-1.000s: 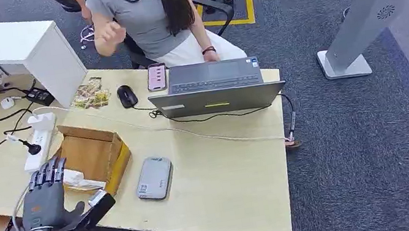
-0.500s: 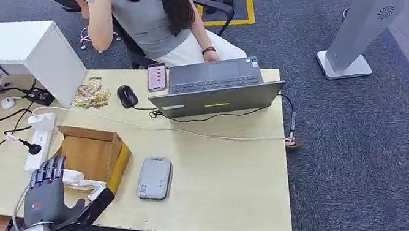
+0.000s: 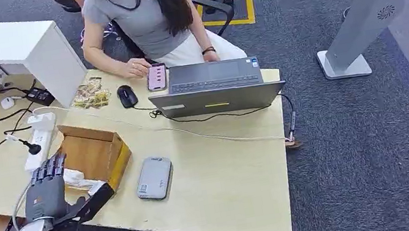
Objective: Pass the card to the sensor for recognition and then transmit it.
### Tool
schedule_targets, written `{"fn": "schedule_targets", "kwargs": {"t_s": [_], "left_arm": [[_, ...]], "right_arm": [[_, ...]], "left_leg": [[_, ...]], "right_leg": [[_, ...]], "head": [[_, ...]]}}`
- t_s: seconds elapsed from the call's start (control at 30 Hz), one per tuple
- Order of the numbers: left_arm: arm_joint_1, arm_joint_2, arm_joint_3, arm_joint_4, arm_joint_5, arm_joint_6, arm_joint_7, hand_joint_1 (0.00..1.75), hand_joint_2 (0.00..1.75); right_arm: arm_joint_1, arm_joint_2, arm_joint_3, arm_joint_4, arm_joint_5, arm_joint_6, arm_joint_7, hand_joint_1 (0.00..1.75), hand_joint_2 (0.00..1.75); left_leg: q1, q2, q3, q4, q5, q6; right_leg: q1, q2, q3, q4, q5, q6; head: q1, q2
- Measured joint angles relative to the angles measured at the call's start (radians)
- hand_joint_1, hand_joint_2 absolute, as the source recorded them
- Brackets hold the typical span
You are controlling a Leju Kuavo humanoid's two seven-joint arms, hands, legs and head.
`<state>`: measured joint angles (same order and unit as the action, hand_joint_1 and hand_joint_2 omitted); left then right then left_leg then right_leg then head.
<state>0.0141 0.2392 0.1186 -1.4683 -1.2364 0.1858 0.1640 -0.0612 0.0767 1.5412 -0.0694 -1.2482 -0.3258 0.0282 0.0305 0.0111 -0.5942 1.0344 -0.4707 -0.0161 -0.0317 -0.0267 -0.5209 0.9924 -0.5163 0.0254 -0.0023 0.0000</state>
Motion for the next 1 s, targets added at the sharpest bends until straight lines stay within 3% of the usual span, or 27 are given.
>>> {"fn": "schedule_targets", "kwargs": {"t_s": [0.5, 1.0], "left_arm": [[-0.057, -0.002, -0.006, 0.082, 0.001, -0.036, 0.0, 0.0, 1.75], [-0.058, -0.002, -0.011, 0.092, 0.001, -0.036, 0.0, 0.0, 1.75]], "right_arm": [[-0.001, 0.0, 0.003, 0.0, 0.002, 0.001, 0.008, 0.0, 0.0], [-0.002, 0.0, 0.005, 0.0, 0.002, 0.001, 0.008, 0.0, 0.0]], "left_leg": [[0.0, 0.0, 0.0, 0.0, 0.0, 0.0], [0.0, 0.0, 0.0, 0.0, 0.0, 0.0]], "right_leg": [[0.0, 0.001, 0.0, 0.0, 0.0, 0.0], [0.0, 0.001, 0.0, 0.0, 0.0, 0.0]], "head": [[0.0, 0.0], [0.0, 0.0]]}}
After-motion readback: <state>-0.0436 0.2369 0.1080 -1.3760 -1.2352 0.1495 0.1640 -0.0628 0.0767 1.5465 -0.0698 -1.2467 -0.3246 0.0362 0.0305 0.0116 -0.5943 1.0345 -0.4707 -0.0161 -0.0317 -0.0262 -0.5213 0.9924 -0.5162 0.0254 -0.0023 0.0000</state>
